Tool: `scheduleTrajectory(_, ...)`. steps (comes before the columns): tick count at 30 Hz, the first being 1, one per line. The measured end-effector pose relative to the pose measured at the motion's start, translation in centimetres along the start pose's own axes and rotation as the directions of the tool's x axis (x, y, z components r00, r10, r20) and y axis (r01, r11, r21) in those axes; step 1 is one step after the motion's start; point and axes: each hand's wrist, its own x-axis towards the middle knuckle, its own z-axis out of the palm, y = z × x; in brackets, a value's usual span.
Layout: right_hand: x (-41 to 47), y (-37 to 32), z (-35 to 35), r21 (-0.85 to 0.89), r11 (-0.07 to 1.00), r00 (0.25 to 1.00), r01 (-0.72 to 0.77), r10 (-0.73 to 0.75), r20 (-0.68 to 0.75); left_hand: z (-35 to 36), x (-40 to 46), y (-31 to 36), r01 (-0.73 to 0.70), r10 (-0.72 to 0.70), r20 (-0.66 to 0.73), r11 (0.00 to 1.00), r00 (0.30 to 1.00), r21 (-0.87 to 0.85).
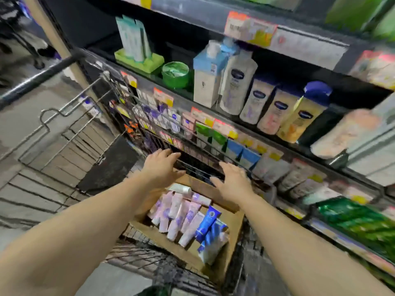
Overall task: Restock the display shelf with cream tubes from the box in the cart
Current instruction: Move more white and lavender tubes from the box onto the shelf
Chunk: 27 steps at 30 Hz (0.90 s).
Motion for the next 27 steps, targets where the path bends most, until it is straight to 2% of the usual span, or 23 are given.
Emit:
scheduleTrajectory(4, -0.2, 0.3, 4.3, 0.030, 0.993, 0.993, -0.110, 0.109, 0.039, 4.3, 1.2, -2.7, -0.067, 0.070, 0.111, 0.997, 0.991, -0.025)
scheduleTrajectory(8, -0.1, 1.4, 8.8, 0.033, 0.980, 0.979, -0.196, 0.193, 0.065, 8.1, 2.8, -4.7, -0.066, 0.074, 0.185, 0.997, 0.980, -0.047)
scheduleTrajectory(15, 5.1, 1.5, 15.8, -0.003, 0.988, 0.981, -0.157, 0.156, 0.115, 13.4, 4.6, -7.9, -0.059, 0.078, 0.161, 0.991, 0.984, -0.117)
scheduleTrajectory(22, 13.5, -0.4, 23.5, 0.012, 0.998, 0.973, -0.062, 0.058, 0.222, 18.6, 5.4, -10.7, 0.017, 0.026, 0.187, 0.974, 0.982, -0.228)
scheduleTrajectory(25, 15.4, -0.8, 25.5, -0.018, 0.996, 0.956, -0.089, 0.090, 0.280, 19.8, 5.5, -11.0, 0.025, 0.006, 0.126, 0.970, 0.992, -0.242)
scheduleTrajectory(27, 15.8, -0.8, 26.4, -0.040, 0.991, 0.955, -0.129, 0.135, 0.265, 20.4, 5.7, -11.3, 0.016, 0.001, 0.063, 0.964, 0.998, -0.265)
